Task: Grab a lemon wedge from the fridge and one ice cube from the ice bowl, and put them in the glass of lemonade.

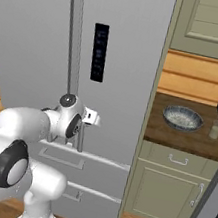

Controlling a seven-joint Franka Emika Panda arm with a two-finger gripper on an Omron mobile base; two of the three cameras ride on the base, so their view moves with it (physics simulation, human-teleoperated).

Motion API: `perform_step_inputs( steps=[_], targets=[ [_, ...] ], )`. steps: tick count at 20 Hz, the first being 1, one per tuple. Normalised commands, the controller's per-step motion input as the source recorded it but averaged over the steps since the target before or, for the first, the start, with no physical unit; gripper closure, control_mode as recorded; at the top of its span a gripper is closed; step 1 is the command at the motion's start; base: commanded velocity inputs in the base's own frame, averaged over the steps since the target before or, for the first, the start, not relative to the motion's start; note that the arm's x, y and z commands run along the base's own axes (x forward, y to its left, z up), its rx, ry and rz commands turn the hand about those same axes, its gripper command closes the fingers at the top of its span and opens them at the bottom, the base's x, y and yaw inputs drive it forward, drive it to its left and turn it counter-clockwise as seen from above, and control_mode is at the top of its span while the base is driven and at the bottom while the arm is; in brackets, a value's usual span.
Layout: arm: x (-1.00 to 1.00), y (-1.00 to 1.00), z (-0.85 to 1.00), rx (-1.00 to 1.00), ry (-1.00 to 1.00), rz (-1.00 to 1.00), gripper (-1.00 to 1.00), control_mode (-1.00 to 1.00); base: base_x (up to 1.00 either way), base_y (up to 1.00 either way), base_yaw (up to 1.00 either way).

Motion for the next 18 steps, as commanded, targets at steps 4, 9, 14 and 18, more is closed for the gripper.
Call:
perform_step_inputs(
  steps=[4,9,14,18],
  targets=[
    [-0.08,-1.0,0.0,0.01,0.19,-0.25,1.0,-1.0,0.0,0.0,0.0],
    [-0.28,-1.0,0.0,0.04,0.12,-0.2,1.0,-1.0,0.0,0.0,0.0],
    [-0.8,-1.0,0.0,0.13,0.01,-0.11,1.0,-1.0,0.0,0.0,0.0],
    [-0.88,-1.0,0.0,0.18,0.0,-0.07,1.0,-1.0,0.0,0.0,0.0]
  ],
)
